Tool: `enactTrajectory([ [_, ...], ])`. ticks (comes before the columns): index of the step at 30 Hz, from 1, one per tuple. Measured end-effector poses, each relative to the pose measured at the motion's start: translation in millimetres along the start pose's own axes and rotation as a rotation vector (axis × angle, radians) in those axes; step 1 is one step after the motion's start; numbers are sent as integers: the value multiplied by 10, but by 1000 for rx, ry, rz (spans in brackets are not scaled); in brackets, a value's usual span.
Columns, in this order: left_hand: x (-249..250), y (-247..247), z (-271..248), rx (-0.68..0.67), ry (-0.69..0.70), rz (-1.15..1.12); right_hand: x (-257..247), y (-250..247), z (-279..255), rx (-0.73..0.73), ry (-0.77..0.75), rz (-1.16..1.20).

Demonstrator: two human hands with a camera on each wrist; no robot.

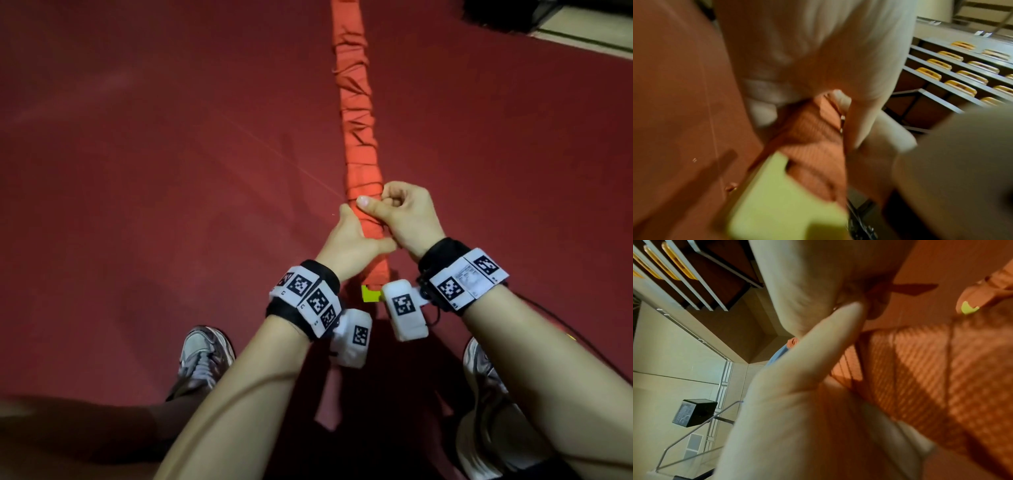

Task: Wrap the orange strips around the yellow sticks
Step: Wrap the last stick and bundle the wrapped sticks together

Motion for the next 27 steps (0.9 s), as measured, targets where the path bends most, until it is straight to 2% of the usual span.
enactTrajectory([
  [2, -48, 24, 0, 39, -13, -61, -17, 58, -5, -12, -5, -1],
  [8, 1, -80, -161, 133, 188, -28, 10, 228, -24, -147, -13, 165],
  [12, -22, -131, -223, 127, 185, -77, 100, 205, -41, -265, 6, 172],
  [14, 3, -143, -216, 97, 156, -74, 51, 119, -4, -305, -12, 79],
  [15, 40, -134, -232, 71, 136, -75, 14, 42, 21, -284, -27, -25],
  [17, 90, -97, -248, 7, 77, -93, -62, -180, 66, -118, -89, -284],
  [19, 134, -39, -262, -61, 25, -110, -223, -361, 57, 10, -251, -452],
  [20, 154, -9, -263, -96, 3, -109, -288, -402, 70, -21, -332, -495],
  [21, 171, 21, -259, -131, -17, -106, -342, -408, 72, -114, -368, -512],
  [24, 192, 107, -218, -190, -64, -46, -360, -391, 47, -430, -244, -525],
  [25, 195, 140, -195, -203, -72, -28, -363, -420, 18, -482, -187, -542],
  [27, 235, 198, -152, -226, -77, -31, -379, -522, -20, -492, -144, -646],
])
Point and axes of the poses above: each hand's wrist, its own z-axis towards the middle knuckle, its own y-axis out of the palm, x = y × z, the point moved 5 cm from there along z, towards the middle knuckle, and after that the axes turned 9 degrees about -x, right-handed, at the moved point
